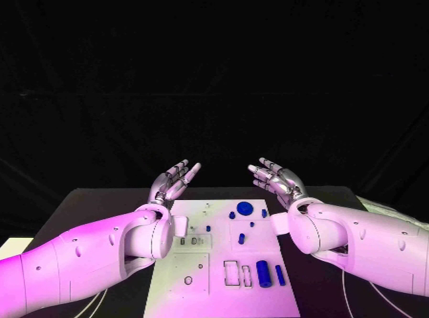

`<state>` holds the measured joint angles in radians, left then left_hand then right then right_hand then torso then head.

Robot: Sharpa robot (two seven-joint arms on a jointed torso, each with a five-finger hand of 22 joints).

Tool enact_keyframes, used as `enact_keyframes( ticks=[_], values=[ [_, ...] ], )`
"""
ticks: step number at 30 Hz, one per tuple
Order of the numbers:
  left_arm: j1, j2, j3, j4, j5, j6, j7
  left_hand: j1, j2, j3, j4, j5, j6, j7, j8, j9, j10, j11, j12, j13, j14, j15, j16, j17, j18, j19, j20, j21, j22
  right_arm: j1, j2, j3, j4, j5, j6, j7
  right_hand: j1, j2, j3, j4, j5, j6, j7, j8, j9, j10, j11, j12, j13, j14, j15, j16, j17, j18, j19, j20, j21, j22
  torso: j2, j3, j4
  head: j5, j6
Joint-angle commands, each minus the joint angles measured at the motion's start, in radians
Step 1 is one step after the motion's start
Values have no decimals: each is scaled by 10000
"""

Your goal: Assemble the parts on the task board

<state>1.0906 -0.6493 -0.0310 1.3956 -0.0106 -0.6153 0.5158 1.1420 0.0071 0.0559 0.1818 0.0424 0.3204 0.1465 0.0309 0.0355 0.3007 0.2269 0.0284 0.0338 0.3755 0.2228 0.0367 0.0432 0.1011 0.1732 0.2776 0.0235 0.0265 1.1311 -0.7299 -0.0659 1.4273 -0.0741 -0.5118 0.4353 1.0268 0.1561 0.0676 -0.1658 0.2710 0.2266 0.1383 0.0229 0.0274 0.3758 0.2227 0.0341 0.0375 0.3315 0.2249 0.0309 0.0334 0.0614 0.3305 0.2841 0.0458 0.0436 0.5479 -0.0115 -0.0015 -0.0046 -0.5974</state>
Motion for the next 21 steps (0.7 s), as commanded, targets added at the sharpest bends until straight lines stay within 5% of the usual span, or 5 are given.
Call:
enact_keyframes(
  ticks=[1, 7, 11, 14, 21],
  values=[
    [17, 16, 3, -16, -235, 668, 276, 537, 112, 9, 115, 53, 373, 1256, 109, 49, 493, 165, 117, 51, 259, 117, 87, 40, 252, 115, 163, 73, 34, 108, 82, -63, -206, -842, 1924, -608, 963, 167, 78, -582, -491, 885, 1361, 148, 93, 1211, 166, 161, 94, 1030, 55, 131, 85, 439, 1385, 77, 352, 174, 0, -3, 0, 1, -3],
    [17, 16, 3, -16, -235, 668, 276, 853, 210, -70, -17, 52, 1588, 1359, 348, 177, 2301, 344, 429, 207, 2845, 189, 722, 375, 180, 1900, 141, 639, 359, 219, 152, -149, -402, -1039, 2465, -772, 1898, 140, 304, -1203, -820, 3285, 1288, 528, 311, 4349, 74, 582, 288, 4529, -178, 703, 328, 968, 3881, 57, 1209, 503, 0, -3, 0, 1, -3],
    [12, -447, 1, 21, 83, 1203, 313, 1195, 259, -130, -198, 65, 4150, 1271, 964, 469, 5241, 21, 1110, 456, 4571, -224, 1409, 603, 608, 4899, 98, 1762, 902, 335, -62, -118, -678, -3682, 1595, -537, 2607, -144, 727, -1252, -790, 5994, 1023, 987, 500, 5928, -296, 906, 265, 6166, -624, 1106, 363, 1240, 4900, -81, 1676, 596, 245, -43, 41, -91, -130],
    [27, -624, 2, 181, -138, 1185, 310, 1457, 282, -195, -358, 112, 5492, 980, 1379, 614, 6407, -314, 1538, 554, 5837, -640, 1933, 819, 788, 6070, -75, 2351, 1112, 457, -132, -89, -752, -4610, 1264, -563, 2844, -466, 1248, -1255, -717, 6660, 865, 949, 430, 6524, -474, 775, 226, 6955, -876, 1148, 318, 1230, 5536, -370, 1950, 626, 416, -28, 97, -117, -70],
    [59, -1120, 6, 756, -488, 1288, 269, 1766, 336, -284, -537, 62, 6039, 765, 1388, 616, 7114, -563, 1531, 553, 6660, -926, 2095, 1069, 840, 6970, -326, 2704, 1202, 676, -301, -19, -788, -6088, 956, -730, 2802, -855, 1999, -1251, -538, 7286, 748, 845, 404, 7330, -716, 599, 247, 8056, -1208, 1197, 380, 1234, 6264, -762, 2400, 747, 659, 16, 205, -167, -57]
  ],
)
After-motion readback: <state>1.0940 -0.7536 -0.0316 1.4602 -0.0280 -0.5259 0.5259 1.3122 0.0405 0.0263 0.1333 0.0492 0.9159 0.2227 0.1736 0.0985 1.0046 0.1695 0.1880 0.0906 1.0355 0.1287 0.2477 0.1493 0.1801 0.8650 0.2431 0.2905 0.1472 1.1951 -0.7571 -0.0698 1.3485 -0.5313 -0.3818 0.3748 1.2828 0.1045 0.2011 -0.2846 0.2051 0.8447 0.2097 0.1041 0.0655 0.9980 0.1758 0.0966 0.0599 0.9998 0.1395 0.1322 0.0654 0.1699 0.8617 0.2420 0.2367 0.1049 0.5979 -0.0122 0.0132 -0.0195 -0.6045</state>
